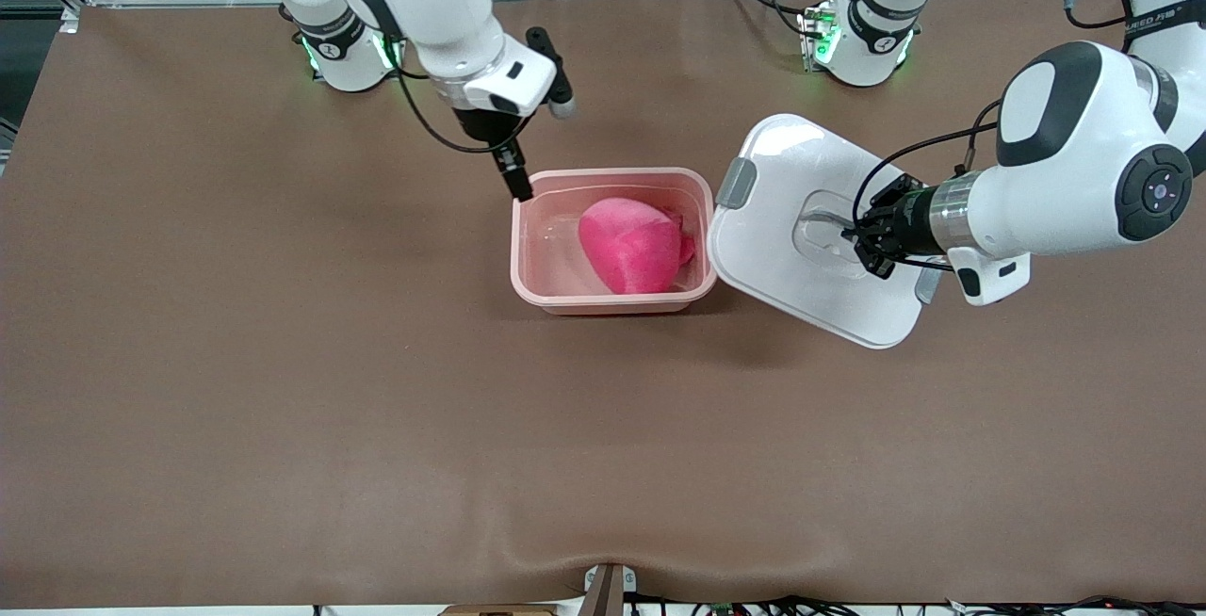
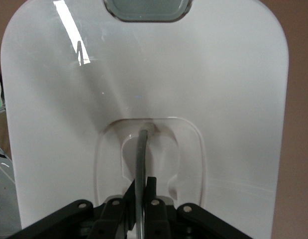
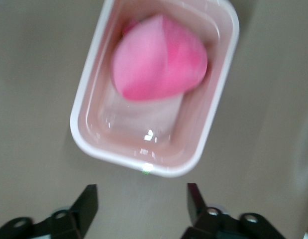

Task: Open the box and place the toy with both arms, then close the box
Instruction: 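Lower the plush into the box and open the right gripper, then swing the lid over the box with the left gripper while the right gripper retracts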

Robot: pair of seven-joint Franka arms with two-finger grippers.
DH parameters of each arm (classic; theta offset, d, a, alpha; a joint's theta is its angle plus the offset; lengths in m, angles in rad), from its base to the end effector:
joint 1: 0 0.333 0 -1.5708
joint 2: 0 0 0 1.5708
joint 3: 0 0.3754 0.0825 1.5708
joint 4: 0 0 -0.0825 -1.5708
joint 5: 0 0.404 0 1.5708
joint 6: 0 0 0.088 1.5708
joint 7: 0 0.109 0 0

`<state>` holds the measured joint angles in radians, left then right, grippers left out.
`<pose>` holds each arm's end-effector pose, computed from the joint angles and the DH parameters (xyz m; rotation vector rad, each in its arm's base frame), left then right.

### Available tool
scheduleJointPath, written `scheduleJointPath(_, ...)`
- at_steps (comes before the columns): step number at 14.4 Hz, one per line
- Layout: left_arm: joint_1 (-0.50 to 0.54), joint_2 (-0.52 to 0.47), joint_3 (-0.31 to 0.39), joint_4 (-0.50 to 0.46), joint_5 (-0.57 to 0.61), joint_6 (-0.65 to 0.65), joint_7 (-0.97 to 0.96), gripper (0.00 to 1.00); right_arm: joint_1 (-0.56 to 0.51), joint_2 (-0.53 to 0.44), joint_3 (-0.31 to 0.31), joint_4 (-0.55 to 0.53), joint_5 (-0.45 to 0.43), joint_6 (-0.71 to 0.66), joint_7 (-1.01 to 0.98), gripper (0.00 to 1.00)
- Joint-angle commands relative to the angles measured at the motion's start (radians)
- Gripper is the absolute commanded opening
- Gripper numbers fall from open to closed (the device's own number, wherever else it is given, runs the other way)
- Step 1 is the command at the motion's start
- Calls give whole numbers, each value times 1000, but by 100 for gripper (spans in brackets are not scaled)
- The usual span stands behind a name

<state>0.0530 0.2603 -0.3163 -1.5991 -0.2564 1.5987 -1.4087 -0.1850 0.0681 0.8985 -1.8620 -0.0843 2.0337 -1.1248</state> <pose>0.6193 -0.1725 0.5235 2.5172 1.6943 -0.6378 0.4714 0.3851 0.5531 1.8364 2.4791 0.1888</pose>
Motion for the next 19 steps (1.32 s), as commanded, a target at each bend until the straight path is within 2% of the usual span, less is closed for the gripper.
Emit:
scheduleJointPath(1,-2,7,-3,24,-17,-25,10,0,-28,-89,-94,0,56,-96,5,100)
scheduleJointPath(4,-10,10,-4,22,-17,-25,4,0,-34,-125,-216,-2,55,-174,13,100)
scheduleJointPath(6,-25,13,-7,25,-17,-23,-10,0,-36,-123,-294,1,41,-173,25,100)
scheduleJointPath(10,-64,23,-6,30,-12,-14,-52,0,-27,-122,-452,1,46,-153,207,100)
scheduleJointPath(12,-117,34,-12,31,70,-14,-85,0,-28,-122,-502,24,52,-133,279,100)
scheduleJointPath(15,-246,73,-12,33,216,-14,-157,0,-24,-105,-581,87,57,-200,364,100)
scheduleJointPath(16,-266,86,-12,36,227,-14,-186,0,-24,-99,-595,111,57,-214,409,100)
scheduleJointPath(19,-330,154,-13,131,223,-6,-338,0,-31,-90,-622,144,55,-243,522,100)
